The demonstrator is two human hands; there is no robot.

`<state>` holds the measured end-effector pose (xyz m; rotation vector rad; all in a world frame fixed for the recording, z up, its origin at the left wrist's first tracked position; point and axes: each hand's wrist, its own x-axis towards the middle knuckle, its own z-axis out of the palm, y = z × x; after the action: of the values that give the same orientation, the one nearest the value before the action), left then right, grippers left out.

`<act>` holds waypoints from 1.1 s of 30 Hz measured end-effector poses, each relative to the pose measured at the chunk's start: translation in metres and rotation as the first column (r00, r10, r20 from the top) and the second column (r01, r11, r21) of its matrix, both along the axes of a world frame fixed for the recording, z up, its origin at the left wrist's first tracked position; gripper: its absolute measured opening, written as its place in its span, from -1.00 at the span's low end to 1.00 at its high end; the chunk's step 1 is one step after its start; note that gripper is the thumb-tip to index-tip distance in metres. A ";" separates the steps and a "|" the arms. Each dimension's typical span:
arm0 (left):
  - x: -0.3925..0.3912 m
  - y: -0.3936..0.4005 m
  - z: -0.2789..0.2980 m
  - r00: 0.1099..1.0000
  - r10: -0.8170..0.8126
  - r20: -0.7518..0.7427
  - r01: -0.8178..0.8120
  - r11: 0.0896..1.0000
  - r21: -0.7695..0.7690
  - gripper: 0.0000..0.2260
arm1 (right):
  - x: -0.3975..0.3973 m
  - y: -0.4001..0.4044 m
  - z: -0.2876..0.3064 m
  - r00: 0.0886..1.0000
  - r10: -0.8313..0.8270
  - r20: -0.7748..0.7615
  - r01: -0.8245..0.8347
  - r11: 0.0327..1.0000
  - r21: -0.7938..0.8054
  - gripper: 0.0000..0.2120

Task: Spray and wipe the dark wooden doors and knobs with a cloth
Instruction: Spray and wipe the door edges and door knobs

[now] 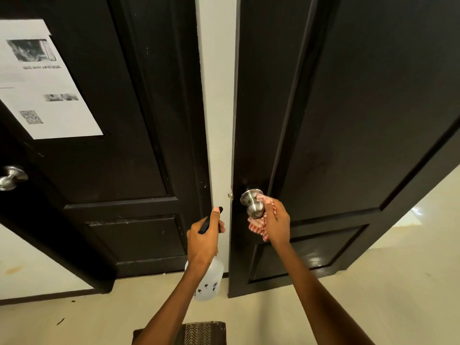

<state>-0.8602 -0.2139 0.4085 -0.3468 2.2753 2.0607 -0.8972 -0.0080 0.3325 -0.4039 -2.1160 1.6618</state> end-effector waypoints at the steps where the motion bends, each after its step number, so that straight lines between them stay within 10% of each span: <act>1: 0.000 0.000 0.000 1.000 -0.010 -0.006 0.010 1.000 0.003 -0.53 | 0.006 0.001 -0.003 0.999 0.010 0.042 -0.005 0.993 -0.116 -0.82; 9: 0.001 0.004 0.001 1.000 -0.015 -0.014 0.015 1.000 0.008 -0.54 | 0.024 -0.002 0.037 0.945 -0.308 -0.112 0.283 0.940 -0.192 -0.73; 13: 0.002 0.006 0.006 1.000 -0.002 -0.015 0.003 1.000 0.027 -0.54 | 0.009 -0.023 0.047 0.985 0.134 -0.107 -0.110 0.973 0.201 -0.47; 18: 0.005 0.006 0.011 0.998 0.018 -0.056 -0.016 0.999 0.031 -0.56 | 0.009 -0.019 0.020 0.982 0.174 0.069 -0.155 0.553 0.818 -0.46; 33: 0.026 0.008 0.006 1.000 -0.001 -0.031 0.002 0.999 0.044 -0.52 | -0.003 -0.028 0.016 0.979 0.001 0.203 -0.172 0.536 0.827 -0.20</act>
<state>-0.8344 -0.2063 0.4142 -0.3137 2.2417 2.1269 -0.9006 -0.0357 0.3481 -0.1201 -2.7954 0.4402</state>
